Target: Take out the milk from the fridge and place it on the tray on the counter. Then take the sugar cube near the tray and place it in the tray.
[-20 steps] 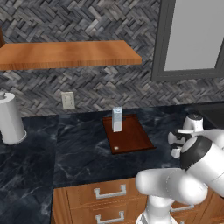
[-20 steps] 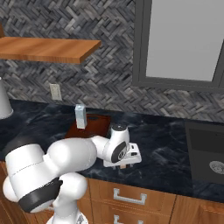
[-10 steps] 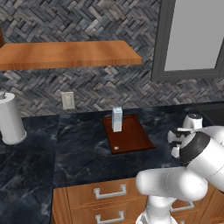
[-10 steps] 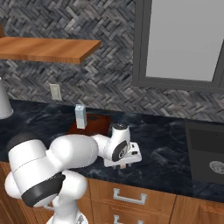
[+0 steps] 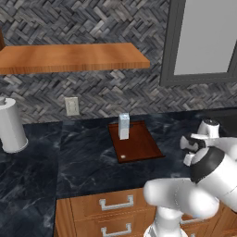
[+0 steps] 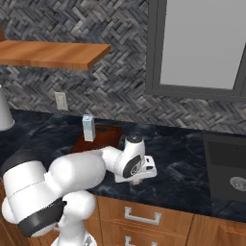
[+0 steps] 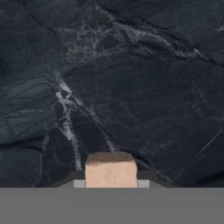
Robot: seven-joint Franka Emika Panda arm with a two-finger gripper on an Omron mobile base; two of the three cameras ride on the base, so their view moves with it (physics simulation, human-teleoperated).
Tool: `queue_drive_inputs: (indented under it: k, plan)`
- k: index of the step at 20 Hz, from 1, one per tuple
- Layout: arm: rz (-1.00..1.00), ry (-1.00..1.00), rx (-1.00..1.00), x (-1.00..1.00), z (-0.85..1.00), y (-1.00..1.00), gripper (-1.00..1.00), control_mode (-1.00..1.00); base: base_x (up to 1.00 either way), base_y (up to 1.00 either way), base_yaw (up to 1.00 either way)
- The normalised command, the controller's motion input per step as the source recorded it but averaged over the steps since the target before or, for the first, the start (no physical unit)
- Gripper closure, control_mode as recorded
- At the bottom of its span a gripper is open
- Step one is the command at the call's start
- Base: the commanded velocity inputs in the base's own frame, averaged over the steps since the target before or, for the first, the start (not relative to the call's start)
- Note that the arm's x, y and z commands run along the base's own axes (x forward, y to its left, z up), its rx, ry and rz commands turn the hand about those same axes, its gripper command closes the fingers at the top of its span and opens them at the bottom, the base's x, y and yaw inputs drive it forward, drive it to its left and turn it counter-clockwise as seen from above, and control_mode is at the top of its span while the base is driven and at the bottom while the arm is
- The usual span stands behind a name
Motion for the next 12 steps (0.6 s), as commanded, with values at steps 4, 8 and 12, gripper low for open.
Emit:
queue_drive_inputs:
  k: [4,8,12]
  plan:
    - [0.04,-0.03,0.0,-0.84,0.88,0.25,1.0,-1.0,0.0,0.0,0.0]
    - [0.14,0.0,-0.04,-0.48,1.0,0.51,1.0,-1.0,0.0,0.0,0.0]
    - [0.27,-0.24,-0.03,0.0,0.56,0.81,1.0,-1.0,0.0,0.0,0.0]
